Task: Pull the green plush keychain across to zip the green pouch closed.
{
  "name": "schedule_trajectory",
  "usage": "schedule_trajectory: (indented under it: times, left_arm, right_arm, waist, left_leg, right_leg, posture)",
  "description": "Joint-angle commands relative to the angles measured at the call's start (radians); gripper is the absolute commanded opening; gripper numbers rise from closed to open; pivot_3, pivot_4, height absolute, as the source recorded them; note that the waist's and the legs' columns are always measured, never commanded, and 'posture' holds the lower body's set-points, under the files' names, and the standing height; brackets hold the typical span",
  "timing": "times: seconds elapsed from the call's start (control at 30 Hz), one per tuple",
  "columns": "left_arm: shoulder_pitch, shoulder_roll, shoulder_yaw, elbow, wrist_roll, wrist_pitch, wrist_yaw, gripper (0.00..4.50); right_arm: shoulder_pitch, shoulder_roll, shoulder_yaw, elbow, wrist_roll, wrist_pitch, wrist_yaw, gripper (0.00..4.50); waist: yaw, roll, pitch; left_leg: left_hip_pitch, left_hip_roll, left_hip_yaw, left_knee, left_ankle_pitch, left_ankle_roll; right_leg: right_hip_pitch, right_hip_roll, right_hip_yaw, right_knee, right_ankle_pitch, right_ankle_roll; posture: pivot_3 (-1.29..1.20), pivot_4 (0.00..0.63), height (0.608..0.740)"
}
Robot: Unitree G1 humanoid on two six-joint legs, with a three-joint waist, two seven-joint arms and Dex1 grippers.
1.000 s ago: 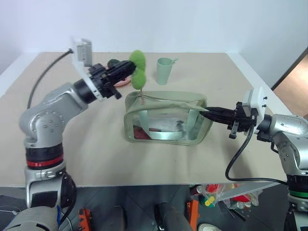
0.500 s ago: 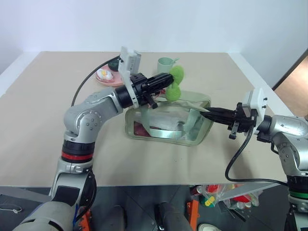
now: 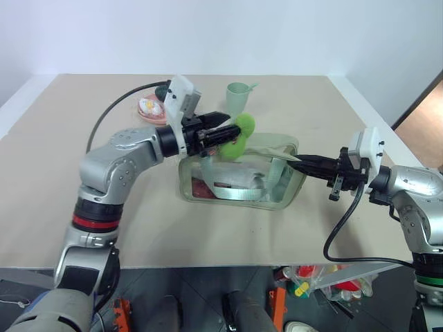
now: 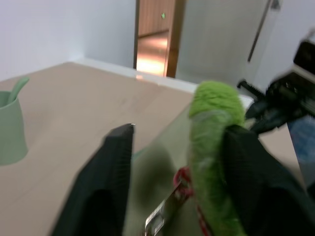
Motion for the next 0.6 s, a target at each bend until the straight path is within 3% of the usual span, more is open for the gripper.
schedule_trajectory:
  times: [0.03,0.07,0.1,0.6]
  left_arm:
    - [-0.01,0.038,0.031,-0.041,-0.014,0.016,-0.025,4.0]
    - [-0.014,0.044,0.043,-0.033,-0.018,0.022,-0.025,4.39]
    - [-0.019,0.052,0.049,-0.022,-0.016,0.025,-0.029,4.49]
    - [0.039,0.187,-0.033,-0.143,-0.017,0.039,-0.251,4.49]
  right_arm:
    - [-0.022,-0.001,-0.001,-0.01,-0.005,-0.017,0.002,0.0]
    - [-0.025,0.0,0.001,-0.007,-0.006,-0.019,0.004,0.0]
    - [-0.03,0.002,0.004,-0.002,-0.008,-0.021,0.005,0.0]
    - [-0.05,0.019,0.015,0.028,-0.021,-0.044,0.024,0.0]
  waist:
    - [0.001,0.0,0.0]
    - [0.001,0.0,0.0]
    - [0.001,0.0,0.0]
    - [-0.001,0.0,0.0]
  left_leg:
    - [0.0,0.0,0.0,0.0,0.0,0.0]
    - [0.0,0.0,0.0,0.0,0.0,0.0]
    - [0.0,0.0,0.0,0.0,0.0,0.0]
    - [0.0,0.001,-0.001,-0.001,0.0,0.0]
  right_leg:
    - [0.0,0.0,0.0,0.0,0.0,0.0]
    - [0.0,0.0,0.0,0.0,0.0,0.0]
    - [0.0,0.0,0.0,0.0,0.0,0.0]
    - [-0.001,0.001,-0.001,0.0,-0.001,-0.001]
  posture:
    - [0.0,0.15,0.74]
    - [0.0,0.15,0.74]
    - [0.0,0.15,0.74]
    - [0.0,0.15,0.74]
